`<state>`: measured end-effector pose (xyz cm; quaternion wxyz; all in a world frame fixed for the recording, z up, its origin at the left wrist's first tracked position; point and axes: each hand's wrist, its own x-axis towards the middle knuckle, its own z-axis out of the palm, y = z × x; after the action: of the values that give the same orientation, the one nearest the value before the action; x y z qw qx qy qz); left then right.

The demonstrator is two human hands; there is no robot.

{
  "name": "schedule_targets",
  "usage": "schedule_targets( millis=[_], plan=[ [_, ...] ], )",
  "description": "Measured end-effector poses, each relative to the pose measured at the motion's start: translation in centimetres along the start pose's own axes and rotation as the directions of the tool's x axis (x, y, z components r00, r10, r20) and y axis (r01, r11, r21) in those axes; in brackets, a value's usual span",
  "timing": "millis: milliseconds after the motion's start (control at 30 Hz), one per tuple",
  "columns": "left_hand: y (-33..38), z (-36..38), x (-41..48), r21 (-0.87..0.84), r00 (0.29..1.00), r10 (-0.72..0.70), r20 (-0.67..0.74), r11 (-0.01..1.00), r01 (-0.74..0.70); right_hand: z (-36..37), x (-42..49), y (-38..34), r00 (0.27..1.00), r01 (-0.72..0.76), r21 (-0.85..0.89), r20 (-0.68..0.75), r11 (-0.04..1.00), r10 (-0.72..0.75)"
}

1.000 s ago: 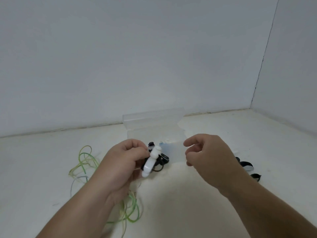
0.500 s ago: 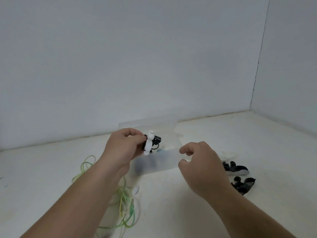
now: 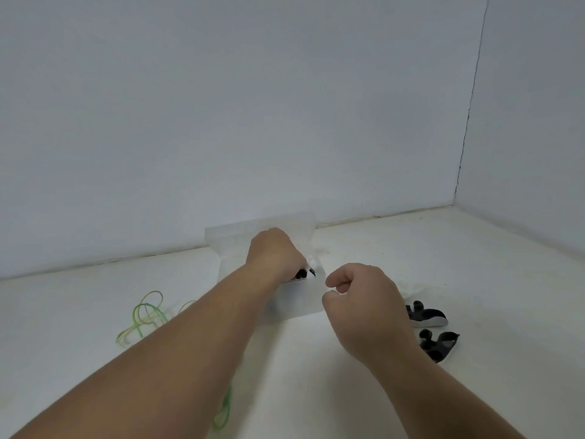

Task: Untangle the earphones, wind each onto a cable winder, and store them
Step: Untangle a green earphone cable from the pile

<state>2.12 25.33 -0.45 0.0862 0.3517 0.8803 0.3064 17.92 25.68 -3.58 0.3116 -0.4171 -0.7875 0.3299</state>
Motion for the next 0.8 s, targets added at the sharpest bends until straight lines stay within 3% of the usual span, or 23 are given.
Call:
schedule_targets(
  millis=[200,333,600,733,800],
  plan=[
    [1.2,0.3,0.4,0.194,0.998,0.013,-0.065,0.981,0.0,-0.1,0.0,0.0,1.0,-0.004,0.011,-0.005,1.0,0.004],
    [0.7,1.0,0.5,0.154,1.0,-0.015,0.026,0.988,0.011,0.0,0.0,0.0,1.0,-0.002,0.018,0.003,1.0,0.002],
    [0.1,-1.3,-0.6,0.296,0.962,0.116,0.247,0.936,-0.189,-0.1,0.0,0.1,1.0,-0.006,0.042,0.007,0.999,0.006],
    [-2.2,-4.1,-3.2,0.123,0.906,0.227,0.357,0.95,-0.286,-0.1,-0.1,0.1,1.0,0.017,0.042,0.023,0.999,-0.018],
    [-3.8,-5.4,-4.8,-0.042,0.905,0.308,0.293,0.95,-0.309,0.0,-0.3,0.0,0.997,0.04,0.034,0.067,0.999,-0.042]
  ],
)
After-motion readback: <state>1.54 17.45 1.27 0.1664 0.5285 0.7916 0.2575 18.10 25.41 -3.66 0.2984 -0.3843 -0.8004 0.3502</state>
